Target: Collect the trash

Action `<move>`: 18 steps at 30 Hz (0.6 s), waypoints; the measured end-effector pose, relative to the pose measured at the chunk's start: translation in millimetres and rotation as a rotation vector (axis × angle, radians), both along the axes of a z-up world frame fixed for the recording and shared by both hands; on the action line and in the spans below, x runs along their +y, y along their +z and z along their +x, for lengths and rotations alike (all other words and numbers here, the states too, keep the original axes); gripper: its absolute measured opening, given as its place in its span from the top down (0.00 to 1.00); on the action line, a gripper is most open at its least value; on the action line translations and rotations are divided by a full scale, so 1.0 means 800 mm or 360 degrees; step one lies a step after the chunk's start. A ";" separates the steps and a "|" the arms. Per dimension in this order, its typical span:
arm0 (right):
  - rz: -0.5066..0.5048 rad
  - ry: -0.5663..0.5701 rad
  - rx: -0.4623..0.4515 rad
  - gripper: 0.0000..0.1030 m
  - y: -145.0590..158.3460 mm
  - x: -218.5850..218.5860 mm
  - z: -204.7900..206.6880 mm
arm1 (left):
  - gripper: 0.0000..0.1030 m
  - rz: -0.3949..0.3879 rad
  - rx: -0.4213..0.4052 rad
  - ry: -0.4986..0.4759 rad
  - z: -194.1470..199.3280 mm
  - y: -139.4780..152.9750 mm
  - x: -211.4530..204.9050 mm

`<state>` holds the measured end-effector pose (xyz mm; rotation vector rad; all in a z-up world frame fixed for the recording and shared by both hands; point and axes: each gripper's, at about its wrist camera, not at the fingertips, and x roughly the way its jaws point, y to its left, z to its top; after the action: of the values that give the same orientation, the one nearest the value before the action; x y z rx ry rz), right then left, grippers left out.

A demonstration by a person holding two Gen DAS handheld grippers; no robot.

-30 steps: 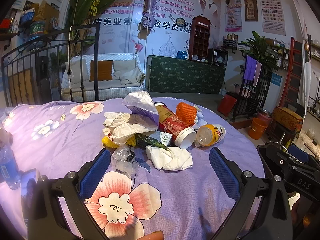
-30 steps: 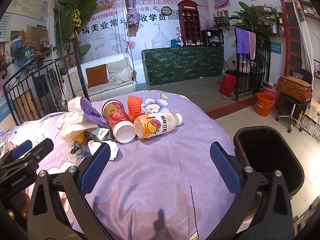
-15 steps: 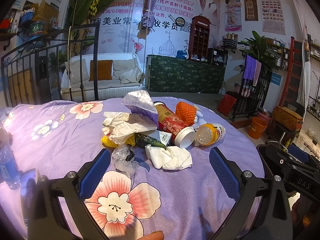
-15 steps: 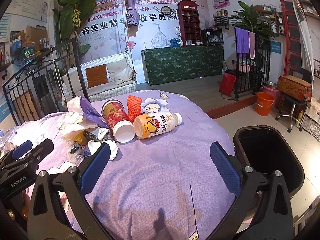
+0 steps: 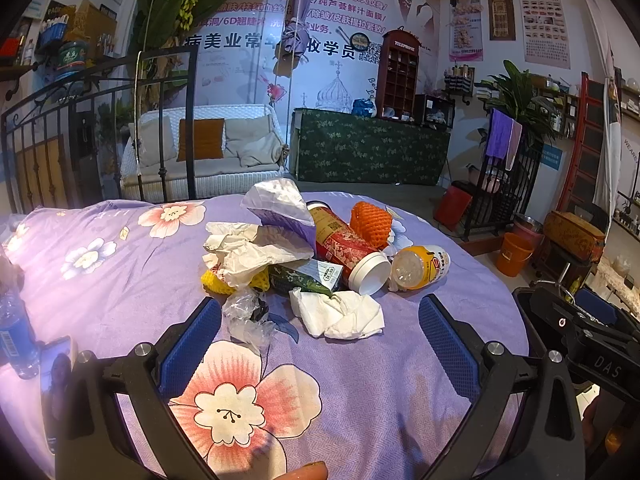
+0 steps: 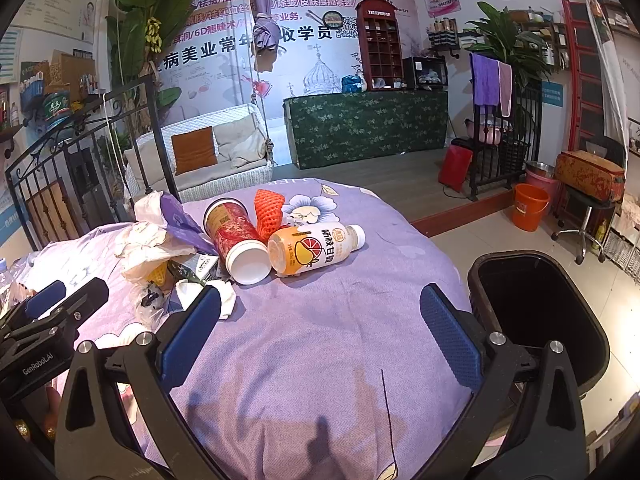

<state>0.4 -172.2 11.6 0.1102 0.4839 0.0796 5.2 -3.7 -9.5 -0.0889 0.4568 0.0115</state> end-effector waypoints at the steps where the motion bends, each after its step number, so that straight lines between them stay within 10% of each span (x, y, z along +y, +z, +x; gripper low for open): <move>1: -0.0002 -0.0001 0.0000 0.04 0.000 0.000 0.000 | 0.06 -0.0002 -0.0001 0.0000 0.000 0.000 0.000; 18: 0.0003 0.0002 0.0011 0.04 -0.003 0.002 0.001 | 0.06 -0.0002 0.0012 -0.0002 0.002 -0.005 -0.002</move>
<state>1.1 -170.6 9.0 0.1118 0.4906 0.0808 6.6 -5.4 -13.5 -0.0898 0.4645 0.0105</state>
